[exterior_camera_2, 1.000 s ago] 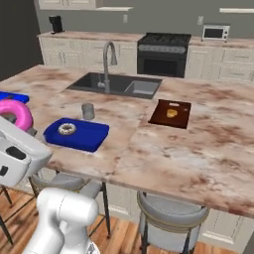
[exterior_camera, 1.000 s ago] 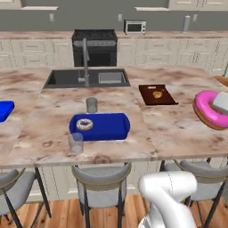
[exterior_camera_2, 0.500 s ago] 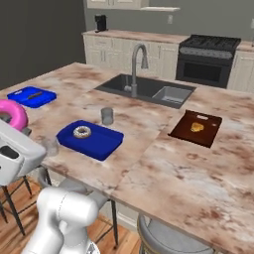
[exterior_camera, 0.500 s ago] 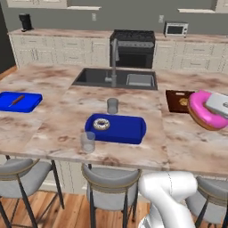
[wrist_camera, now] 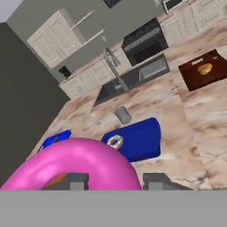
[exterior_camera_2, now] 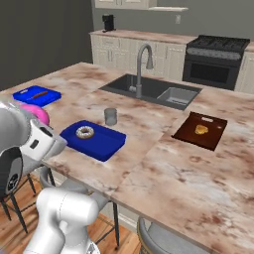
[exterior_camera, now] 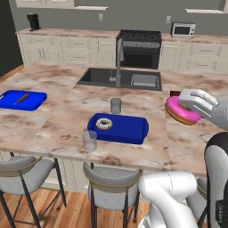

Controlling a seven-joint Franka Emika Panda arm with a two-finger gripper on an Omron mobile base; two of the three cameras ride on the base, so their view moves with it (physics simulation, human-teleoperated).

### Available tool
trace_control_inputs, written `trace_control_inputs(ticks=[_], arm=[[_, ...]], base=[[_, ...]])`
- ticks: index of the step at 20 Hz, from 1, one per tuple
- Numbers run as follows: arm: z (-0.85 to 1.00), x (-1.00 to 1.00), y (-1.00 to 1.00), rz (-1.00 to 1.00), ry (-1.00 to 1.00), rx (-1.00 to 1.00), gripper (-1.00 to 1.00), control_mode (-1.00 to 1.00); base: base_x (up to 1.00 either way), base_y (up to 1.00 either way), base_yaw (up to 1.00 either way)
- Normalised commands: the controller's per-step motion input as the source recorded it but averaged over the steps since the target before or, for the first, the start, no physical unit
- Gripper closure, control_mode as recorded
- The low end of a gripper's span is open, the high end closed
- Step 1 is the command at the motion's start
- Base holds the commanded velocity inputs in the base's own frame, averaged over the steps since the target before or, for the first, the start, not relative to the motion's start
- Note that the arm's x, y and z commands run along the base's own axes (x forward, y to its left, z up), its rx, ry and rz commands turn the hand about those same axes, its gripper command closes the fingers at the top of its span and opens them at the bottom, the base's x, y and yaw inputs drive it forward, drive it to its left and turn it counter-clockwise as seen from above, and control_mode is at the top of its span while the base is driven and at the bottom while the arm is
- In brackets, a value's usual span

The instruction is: Take the donuts from the fridge and place them on the empty tray on the dining counter.

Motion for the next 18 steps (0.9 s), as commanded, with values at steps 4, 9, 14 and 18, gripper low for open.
trace_control_inputs(ticks=[4, 9, 14, 18], arm=[[-0.79, 1.0, 0.36, -0.03, 0.34, -0.04, 1.0, -1.0], [-0.66, 1.0, 0.11, -0.01, 0.3, -0.02, 1.0, -1.0], [-0.62, 1.0, 0.0, 0.0, 0.09, 0.0, 1.0, -1.0], [-0.74, 1.0, 0.0, 0.0, 0.1, -0.01, 1.0, -1.0]], base=[[0.0, 0.0, 0.0], [0.0, 0.0, 0.0], [0.0, 0.0, 0.0], [0.0, 0.0, 0.0]])
